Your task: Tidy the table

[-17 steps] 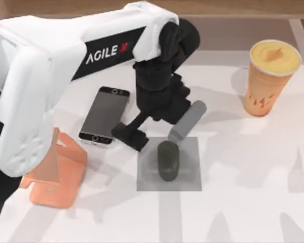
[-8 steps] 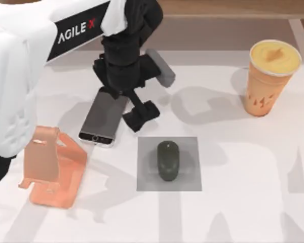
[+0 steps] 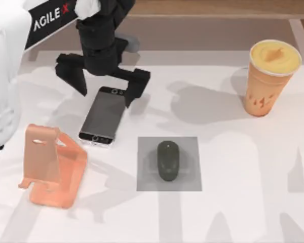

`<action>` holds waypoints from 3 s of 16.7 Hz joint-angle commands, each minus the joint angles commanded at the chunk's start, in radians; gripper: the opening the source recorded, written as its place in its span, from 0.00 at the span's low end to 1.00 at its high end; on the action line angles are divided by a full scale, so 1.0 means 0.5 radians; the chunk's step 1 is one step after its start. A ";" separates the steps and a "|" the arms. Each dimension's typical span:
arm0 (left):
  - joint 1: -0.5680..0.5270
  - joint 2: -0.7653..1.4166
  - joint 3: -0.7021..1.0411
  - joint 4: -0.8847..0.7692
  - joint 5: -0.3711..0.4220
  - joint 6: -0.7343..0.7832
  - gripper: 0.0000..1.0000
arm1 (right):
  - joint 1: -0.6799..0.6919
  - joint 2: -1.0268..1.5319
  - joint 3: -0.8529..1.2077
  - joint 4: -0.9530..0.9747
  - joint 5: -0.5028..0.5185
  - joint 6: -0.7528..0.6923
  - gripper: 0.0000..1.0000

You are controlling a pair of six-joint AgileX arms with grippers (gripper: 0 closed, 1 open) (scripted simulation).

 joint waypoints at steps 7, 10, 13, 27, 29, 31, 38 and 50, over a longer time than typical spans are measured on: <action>0.029 -0.012 0.011 -0.008 0.001 -0.161 1.00 | 0.000 0.000 0.000 0.000 0.000 0.000 1.00; 0.022 -0.003 -0.017 0.026 0.001 -0.162 1.00 | 0.000 0.000 0.000 0.000 0.000 0.000 1.00; 0.028 0.025 -0.140 0.180 0.001 -0.163 1.00 | 0.000 0.000 0.000 0.000 0.000 0.000 1.00; 0.032 0.087 -0.373 0.475 0.002 -0.158 0.62 | 0.000 0.000 0.000 0.000 0.000 0.000 1.00; 0.032 0.087 -0.373 0.475 0.002 -0.158 0.47 | 0.000 0.000 0.000 0.000 0.000 0.000 1.00; 0.032 0.087 -0.373 0.475 0.002 -0.158 0.32 | 0.000 0.000 0.000 0.000 0.000 0.000 1.00; 0.032 0.087 -0.373 0.475 0.002 -0.158 0.00 | 0.000 0.000 0.000 0.000 0.000 0.000 1.00; 0.027 0.013 -0.244 0.290 -0.001 -0.157 0.00 | 0.000 0.000 0.000 0.000 0.000 0.000 1.00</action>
